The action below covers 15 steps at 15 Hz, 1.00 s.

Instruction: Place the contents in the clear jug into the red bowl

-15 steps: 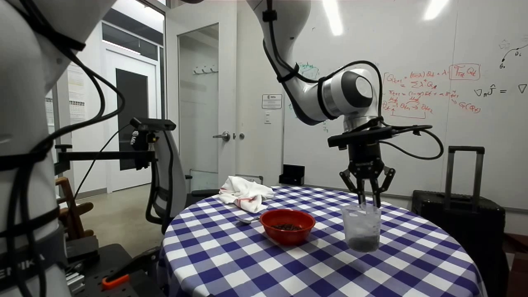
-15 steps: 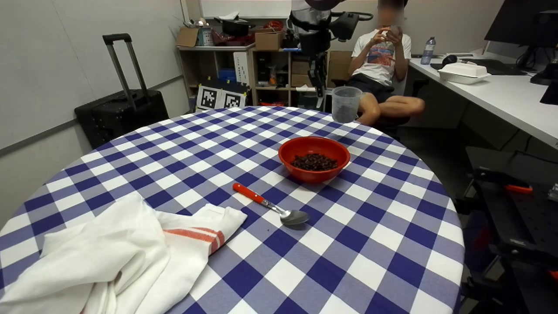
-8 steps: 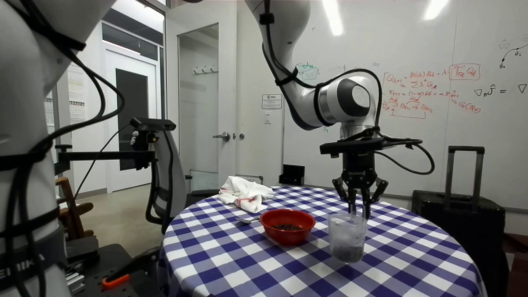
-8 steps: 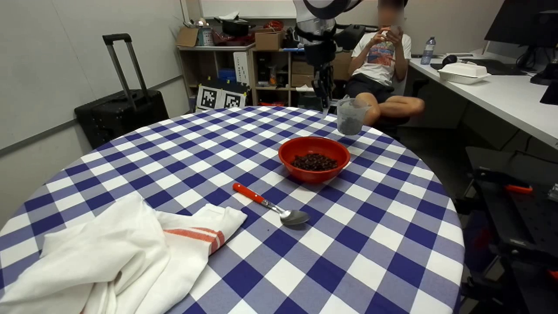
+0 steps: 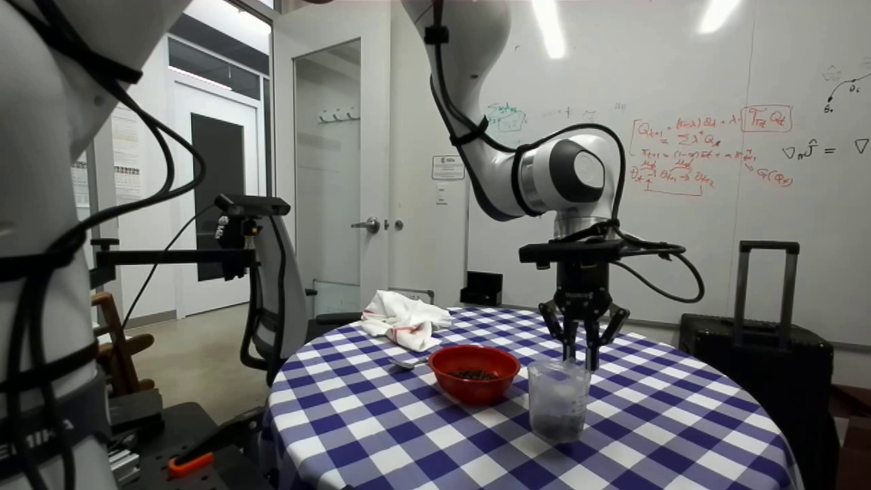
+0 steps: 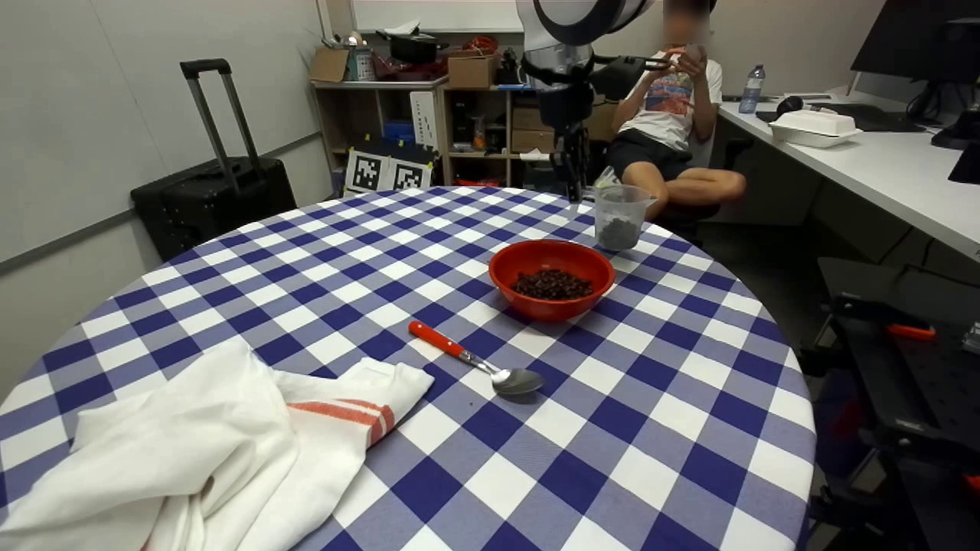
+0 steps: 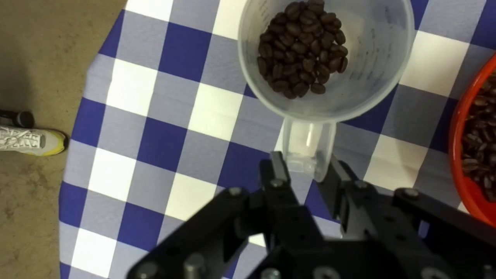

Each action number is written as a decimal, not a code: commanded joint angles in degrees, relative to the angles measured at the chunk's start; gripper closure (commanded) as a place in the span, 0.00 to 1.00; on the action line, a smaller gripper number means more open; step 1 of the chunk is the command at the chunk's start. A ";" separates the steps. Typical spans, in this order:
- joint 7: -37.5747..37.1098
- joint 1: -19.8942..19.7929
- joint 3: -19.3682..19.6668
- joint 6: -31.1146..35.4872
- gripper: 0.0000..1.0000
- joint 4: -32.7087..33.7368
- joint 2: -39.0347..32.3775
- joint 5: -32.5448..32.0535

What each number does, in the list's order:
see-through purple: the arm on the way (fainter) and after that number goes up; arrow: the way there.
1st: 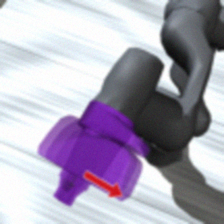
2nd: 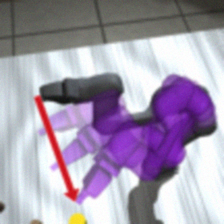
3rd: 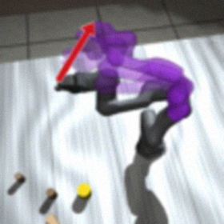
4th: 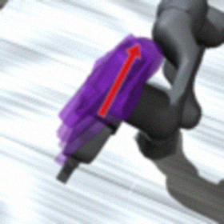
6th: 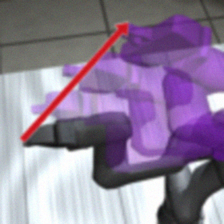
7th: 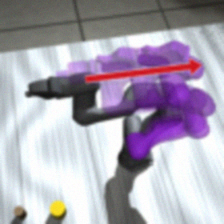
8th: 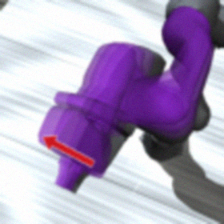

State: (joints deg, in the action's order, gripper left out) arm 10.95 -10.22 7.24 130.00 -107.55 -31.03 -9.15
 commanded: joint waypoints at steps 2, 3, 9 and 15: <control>0.39 0.15 -1.08 1.32 0.46 -2.75 1.00 0.25; 0.31 0.14 -1.20 1.26 0.42 -2.98 0.98 0.42; 1.18 -1.27 -3.50 -1.19 0.01 -4.02 4.80 7.07; 3.75 -1.06 -5.98 -4.83 0.00 -10.01 18.50 17.00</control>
State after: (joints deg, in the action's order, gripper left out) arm 12.13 -11.26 2.30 127.30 -111.78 -20.78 4.21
